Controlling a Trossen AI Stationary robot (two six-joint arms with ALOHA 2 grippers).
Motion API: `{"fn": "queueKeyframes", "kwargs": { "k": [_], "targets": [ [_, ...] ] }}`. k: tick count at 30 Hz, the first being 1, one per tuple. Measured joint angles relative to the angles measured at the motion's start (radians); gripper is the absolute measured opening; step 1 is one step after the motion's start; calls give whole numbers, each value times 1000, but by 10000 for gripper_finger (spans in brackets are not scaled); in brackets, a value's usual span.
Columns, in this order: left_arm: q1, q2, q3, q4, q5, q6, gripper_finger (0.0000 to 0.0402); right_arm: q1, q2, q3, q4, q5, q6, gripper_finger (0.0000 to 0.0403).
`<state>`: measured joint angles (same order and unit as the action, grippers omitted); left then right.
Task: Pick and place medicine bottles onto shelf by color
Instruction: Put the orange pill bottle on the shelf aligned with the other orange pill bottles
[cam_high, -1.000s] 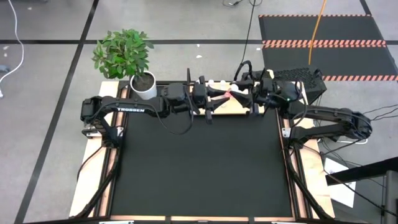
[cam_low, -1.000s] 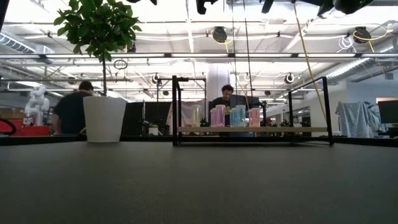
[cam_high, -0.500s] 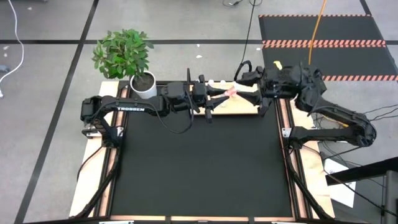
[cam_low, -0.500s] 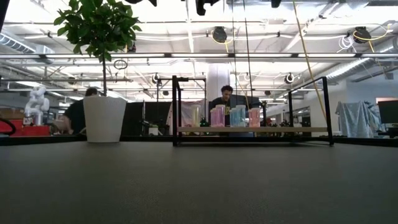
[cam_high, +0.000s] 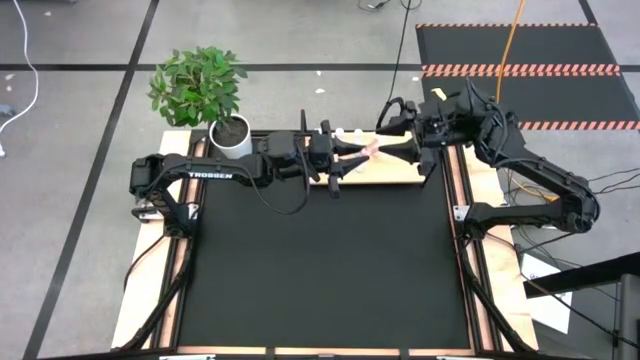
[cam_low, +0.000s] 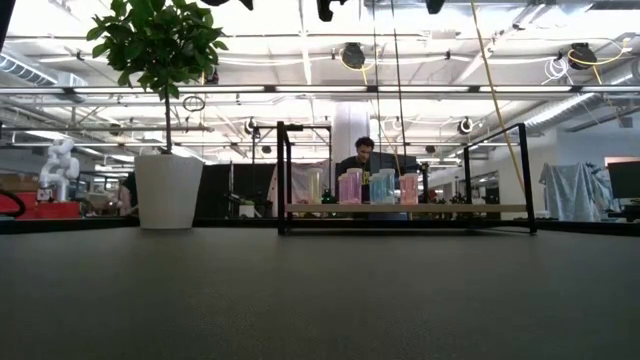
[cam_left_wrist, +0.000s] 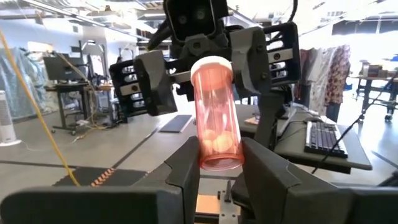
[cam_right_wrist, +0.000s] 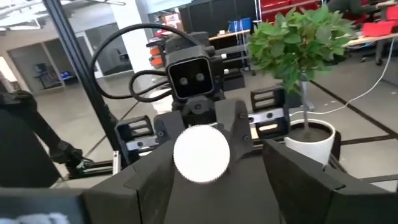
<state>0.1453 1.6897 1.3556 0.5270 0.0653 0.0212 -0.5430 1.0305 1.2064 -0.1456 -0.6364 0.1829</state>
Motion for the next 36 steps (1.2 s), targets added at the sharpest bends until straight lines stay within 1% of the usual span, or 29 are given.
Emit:
{"fn": "queueKeyframes", "kwargs": {
  "k": [5, 9, 15, 18, 23, 25, 27, 29, 31, 34, 36],
  "targets": [
    [-8, 0, 0, 0, 12, 0, 104, 1, 0, 0, 0, -28, 48, 227],
    [-9, 0, 0, 0, 12, 0, 102, 1, -13, 0, -1, -27, 59, 201],
    [-9, 0, 0, -1, 12, 0, 113, 1, -17, 0, -1, -28, 67, 162],
    [-10, 0, 0, -2, 13, -2, 113, 1, -17, 0, -2, -50, 67, 147],
    [-9, 0, 0, -7, 13, -6, 114, 1, -18, 0, -6, -49, 68, 127],
    [-10, 0, 0, -8, 13, -41, 115, 1, -18, 0, -8, -50, 68, 121],
    [-10, 0, 0, -15, 13, -120, 122, 1, -18, 0, -21, -49, 61, 118],
    [-1, 0, 0, -53, 13, -211, 142, 1, -18, 0, -51, -46, 25, 118],
    [7, 0, 0, -116, 12, -276, 177, 0, -17, 0, -109, -43, -52, 120],
    [14, 0, 0, -226, 7, -284, 242, -11, -18, 0, -212, -2, -138, 124],
    [13, 0, 0, -316, -15, -262, 286, -17, -18, -15, -256, 25, -175, 125]
  ]
}}
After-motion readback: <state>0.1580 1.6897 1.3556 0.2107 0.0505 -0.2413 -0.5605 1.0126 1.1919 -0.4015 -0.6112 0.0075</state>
